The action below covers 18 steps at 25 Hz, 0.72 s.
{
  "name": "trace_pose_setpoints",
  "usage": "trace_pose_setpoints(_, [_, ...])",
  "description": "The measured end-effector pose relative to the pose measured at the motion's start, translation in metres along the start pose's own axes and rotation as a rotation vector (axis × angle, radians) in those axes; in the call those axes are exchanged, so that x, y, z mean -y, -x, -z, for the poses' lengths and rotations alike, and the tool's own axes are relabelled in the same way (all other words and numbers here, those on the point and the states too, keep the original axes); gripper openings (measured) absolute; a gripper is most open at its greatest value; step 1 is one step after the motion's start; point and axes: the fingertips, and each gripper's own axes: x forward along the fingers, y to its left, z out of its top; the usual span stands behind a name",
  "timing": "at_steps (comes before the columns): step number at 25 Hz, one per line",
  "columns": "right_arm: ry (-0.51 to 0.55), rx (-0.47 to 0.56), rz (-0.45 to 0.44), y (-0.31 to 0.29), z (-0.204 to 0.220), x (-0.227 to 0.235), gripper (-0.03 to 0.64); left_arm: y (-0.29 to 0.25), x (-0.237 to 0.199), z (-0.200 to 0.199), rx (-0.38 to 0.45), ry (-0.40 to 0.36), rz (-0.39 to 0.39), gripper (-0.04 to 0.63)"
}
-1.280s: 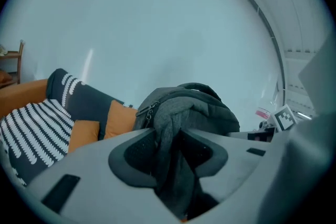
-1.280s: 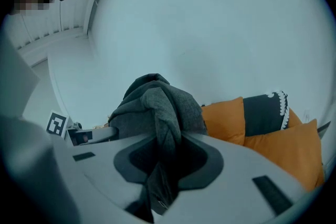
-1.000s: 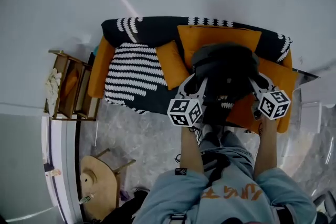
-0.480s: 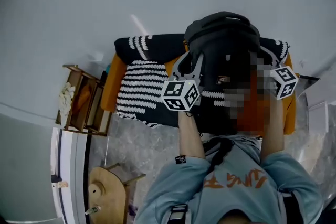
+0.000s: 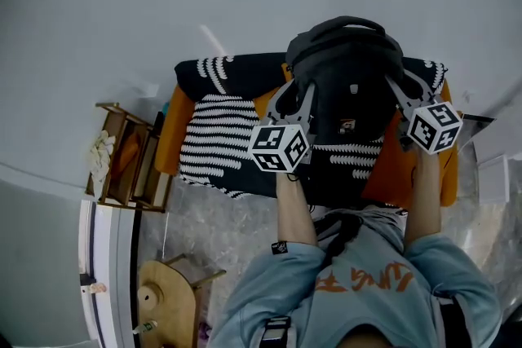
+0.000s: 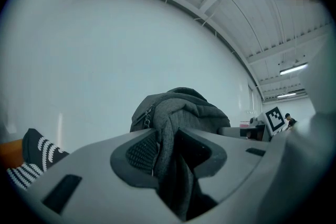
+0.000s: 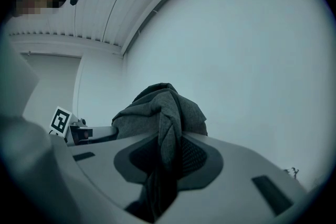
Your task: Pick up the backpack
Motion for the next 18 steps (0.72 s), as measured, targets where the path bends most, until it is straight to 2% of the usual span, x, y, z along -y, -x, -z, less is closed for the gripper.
trace_pose_setpoints(18, [0.005, 0.003, -0.001, 0.0036, 0.0001, -0.0010, 0.098, 0.0019, 0.0017, 0.0032, 0.002, 0.018, 0.006, 0.141])
